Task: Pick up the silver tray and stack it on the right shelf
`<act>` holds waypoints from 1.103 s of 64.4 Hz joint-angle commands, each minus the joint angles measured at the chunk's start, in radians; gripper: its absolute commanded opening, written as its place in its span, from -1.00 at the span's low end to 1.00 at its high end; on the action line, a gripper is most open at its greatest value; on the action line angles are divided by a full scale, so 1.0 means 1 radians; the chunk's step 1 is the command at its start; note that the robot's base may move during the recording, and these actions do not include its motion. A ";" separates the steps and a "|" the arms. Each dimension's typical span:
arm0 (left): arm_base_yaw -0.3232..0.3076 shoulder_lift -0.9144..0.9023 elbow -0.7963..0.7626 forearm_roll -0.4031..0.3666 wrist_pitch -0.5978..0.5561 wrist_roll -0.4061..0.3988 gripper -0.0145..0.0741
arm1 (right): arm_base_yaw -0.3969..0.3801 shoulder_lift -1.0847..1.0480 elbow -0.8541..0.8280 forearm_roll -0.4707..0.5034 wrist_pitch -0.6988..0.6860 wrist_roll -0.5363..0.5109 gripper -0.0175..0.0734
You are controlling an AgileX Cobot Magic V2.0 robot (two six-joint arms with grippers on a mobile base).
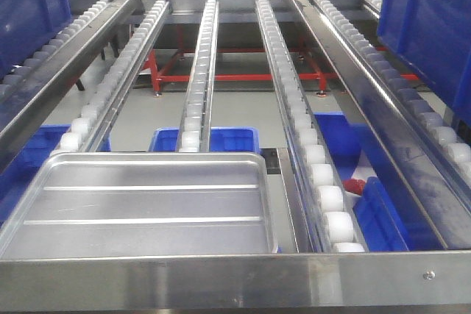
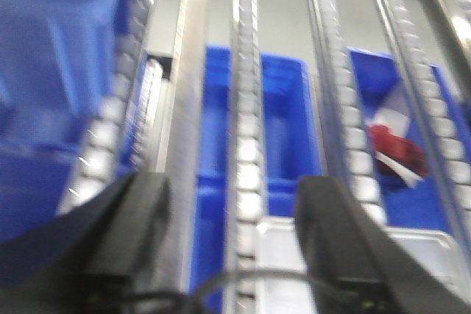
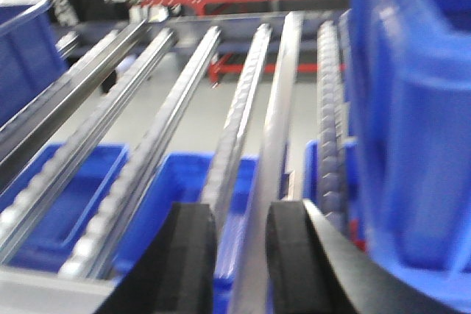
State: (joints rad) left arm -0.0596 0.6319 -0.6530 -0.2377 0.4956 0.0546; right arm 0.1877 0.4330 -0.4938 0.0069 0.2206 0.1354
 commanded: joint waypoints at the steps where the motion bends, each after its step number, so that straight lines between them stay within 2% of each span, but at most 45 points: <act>1: -0.007 0.023 -0.038 -0.061 -0.021 -0.008 0.16 | 0.057 0.051 -0.038 0.028 -0.039 0.001 0.14; 6: -0.007 0.033 -0.038 -0.061 0.022 0.009 0.16 | 0.108 0.100 -0.038 0.029 -0.015 0.001 0.14; 9: -0.027 0.034 -0.038 -0.065 0.022 0.039 0.16 | 0.145 0.138 -0.047 0.048 0.003 0.001 0.14; 12: -0.074 0.036 -0.038 -0.086 0.005 0.037 0.16 | 0.185 0.177 -0.065 0.071 0.026 0.001 0.14; 16: -0.160 0.046 -0.051 -0.062 0.010 0.041 0.16 | 0.237 0.238 -0.102 0.096 0.067 0.001 0.14; 19: -0.229 0.062 -0.069 -0.004 0.058 0.041 0.16 | 0.276 0.294 -0.136 0.103 0.113 0.001 0.14; 25: -0.329 0.120 -0.123 0.080 0.200 0.034 0.16 | 0.365 0.404 -0.217 0.104 0.209 0.002 0.14; 28: -0.363 0.159 -0.151 0.104 0.256 -0.014 0.16 | 0.407 0.466 -0.260 0.104 0.254 0.020 0.14; 35: -0.378 0.246 -0.180 0.151 0.318 -0.126 0.16 | 0.458 0.631 -0.348 0.104 0.317 0.112 0.14; 45: -0.376 0.389 -0.182 0.250 0.318 -0.288 0.16 | 0.461 0.847 -0.468 0.094 0.379 0.218 0.14; 55: -0.376 0.524 -0.189 0.285 0.309 -0.336 0.16 | 0.461 1.005 -0.544 0.085 0.396 0.273 0.14; 71: -0.376 0.689 -0.258 0.285 0.281 -0.337 0.16 | 0.461 1.141 -0.558 0.082 0.356 0.311 0.14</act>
State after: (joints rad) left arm -0.4299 1.3067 -0.8607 0.0418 0.8259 -0.2686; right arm 0.6461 1.5807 -1.0155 0.0960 0.6318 0.4348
